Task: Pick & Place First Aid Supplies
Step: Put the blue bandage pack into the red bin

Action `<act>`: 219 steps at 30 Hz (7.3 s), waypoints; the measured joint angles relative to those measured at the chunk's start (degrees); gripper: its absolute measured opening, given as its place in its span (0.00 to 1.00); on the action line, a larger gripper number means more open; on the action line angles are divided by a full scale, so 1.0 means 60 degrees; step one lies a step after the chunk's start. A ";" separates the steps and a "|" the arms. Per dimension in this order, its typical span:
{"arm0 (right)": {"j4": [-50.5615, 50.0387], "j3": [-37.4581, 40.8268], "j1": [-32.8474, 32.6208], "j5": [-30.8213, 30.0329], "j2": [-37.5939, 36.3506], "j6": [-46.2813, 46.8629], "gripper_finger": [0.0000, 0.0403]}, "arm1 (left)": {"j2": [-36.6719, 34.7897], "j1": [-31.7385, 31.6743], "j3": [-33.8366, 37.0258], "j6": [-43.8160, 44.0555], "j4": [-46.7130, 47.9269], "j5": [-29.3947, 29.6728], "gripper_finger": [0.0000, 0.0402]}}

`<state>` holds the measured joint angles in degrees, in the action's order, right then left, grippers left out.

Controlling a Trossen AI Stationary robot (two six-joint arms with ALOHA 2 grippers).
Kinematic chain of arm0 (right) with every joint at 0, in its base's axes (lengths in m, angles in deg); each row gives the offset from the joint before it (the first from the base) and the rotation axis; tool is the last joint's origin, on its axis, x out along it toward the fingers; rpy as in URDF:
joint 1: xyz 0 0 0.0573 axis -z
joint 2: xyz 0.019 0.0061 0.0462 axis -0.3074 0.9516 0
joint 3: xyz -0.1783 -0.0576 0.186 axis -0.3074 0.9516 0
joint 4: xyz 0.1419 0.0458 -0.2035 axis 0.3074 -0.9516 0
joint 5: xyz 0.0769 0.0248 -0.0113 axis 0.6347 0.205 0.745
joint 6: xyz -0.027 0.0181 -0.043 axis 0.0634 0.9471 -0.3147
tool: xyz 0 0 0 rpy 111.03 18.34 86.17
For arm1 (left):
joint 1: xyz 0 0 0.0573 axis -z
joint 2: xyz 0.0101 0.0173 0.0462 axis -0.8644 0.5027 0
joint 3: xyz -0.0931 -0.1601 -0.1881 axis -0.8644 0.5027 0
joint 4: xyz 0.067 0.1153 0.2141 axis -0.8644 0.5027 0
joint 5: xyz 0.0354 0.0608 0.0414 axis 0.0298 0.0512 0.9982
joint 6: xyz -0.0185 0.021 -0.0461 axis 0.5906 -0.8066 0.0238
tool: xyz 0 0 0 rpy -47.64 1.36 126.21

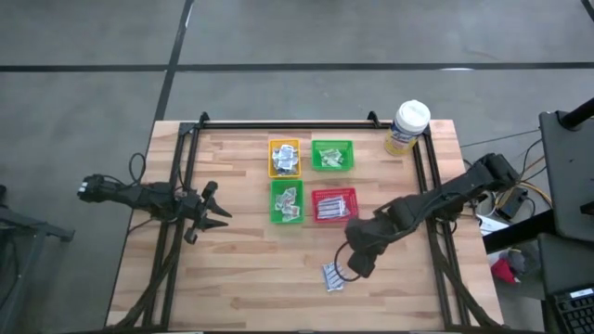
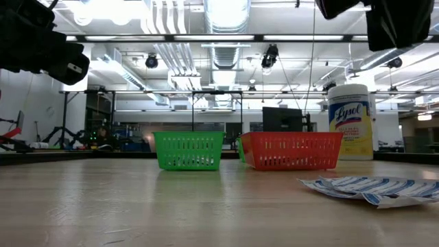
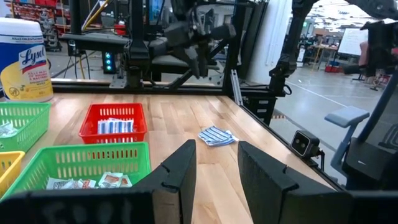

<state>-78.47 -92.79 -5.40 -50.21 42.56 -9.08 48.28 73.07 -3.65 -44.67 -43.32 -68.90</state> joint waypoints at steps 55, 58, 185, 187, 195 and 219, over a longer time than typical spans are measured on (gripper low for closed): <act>0.2331 -0.0044 0.0003 0.0357 0.4376 0.1431 0.36 | 0.0000 -0.0004 0.0000 0.0345 -0.0024 -0.0004 0.29; 0.2279 -0.0029 -0.0001 0.0225 0.4241 0.1490 0.32 | 0.0000 -0.0004 0.0000 0.0350 -0.0025 -0.0004 0.29; 0.2447 0.1921 0.4117 -0.2568 0.0111 0.1614 0.02 | 0.0015 -0.0003 0.0004 0.0466 -0.0066 -0.0004 0.29; 0.2465 0.1816 0.4117 -0.2569 0.0312 0.1614 0.02 | 0.0015 -0.0004 0.0004 0.0463 -0.0069 -0.0004 0.29; 0.2403 0.1537 0.4130 -0.2585 0.0938 0.1085 0.02 | 0.0015 -0.0004 0.0004 0.0459 -0.0071 -0.0002 0.29; 0.2090 0.1801 0.4145 -0.2116 0.1069 0.1093 0.16 | 0.0015 -0.0002 0.0004 0.0454 -0.0073 -0.0004 0.29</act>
<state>-65.93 -81.99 19.47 -62.91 48.97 -2.52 48.37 73.06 -3.63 -41.95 -43.76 -68.93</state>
